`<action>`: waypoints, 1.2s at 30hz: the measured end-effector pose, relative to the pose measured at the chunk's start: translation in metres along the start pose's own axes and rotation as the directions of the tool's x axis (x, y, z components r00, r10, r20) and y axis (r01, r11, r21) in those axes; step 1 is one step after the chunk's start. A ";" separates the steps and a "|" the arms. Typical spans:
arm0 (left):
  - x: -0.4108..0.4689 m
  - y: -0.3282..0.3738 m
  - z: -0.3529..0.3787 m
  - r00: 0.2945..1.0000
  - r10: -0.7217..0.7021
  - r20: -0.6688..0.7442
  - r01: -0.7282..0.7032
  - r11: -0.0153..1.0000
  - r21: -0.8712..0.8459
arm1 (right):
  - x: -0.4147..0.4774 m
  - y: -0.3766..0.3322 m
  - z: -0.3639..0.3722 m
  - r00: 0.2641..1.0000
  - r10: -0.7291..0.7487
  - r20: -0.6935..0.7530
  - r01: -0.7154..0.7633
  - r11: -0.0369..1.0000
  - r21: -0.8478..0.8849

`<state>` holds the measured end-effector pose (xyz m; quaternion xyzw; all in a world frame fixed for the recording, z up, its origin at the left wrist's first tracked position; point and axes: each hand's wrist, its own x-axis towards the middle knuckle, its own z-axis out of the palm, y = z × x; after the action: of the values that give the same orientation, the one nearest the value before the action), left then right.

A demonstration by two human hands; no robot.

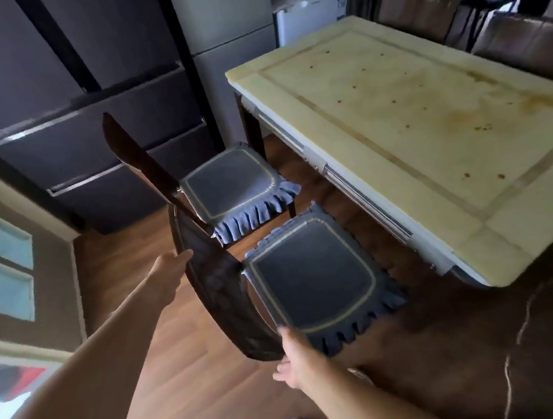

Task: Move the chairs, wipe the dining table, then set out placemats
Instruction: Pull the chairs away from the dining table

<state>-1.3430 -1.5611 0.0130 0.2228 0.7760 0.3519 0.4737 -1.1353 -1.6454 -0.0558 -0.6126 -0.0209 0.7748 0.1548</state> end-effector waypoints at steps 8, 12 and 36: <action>0.032 -0.024 0.006 0.983 -0.088 0.164 0.107 0.988 -0.110 | 0.020 0.024 0.028 0.998 0.044 0.036 -0.055 0.900 0.433; 0.045 -0.034 0.012 0.972 -0.186 0.145 0.198 0.977 -0.079 | 0.031 0.026 0.027 0.996 0.036 0.077 -0.076 0.786 0.614; 0.075 0.051 0.159 0.994 -0.075 0.076 0.085 0.987 -0.137 | 0.050 -0.103 -0.038 0.992 -0.124 0.006 0.077 0.647 0.758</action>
<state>-1.2345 -1.4234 -0.0401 0.1703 0.7404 0.3781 0.5291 -1.0868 -1.5397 -0.0894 -0.4679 0.2653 0.7205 0.4377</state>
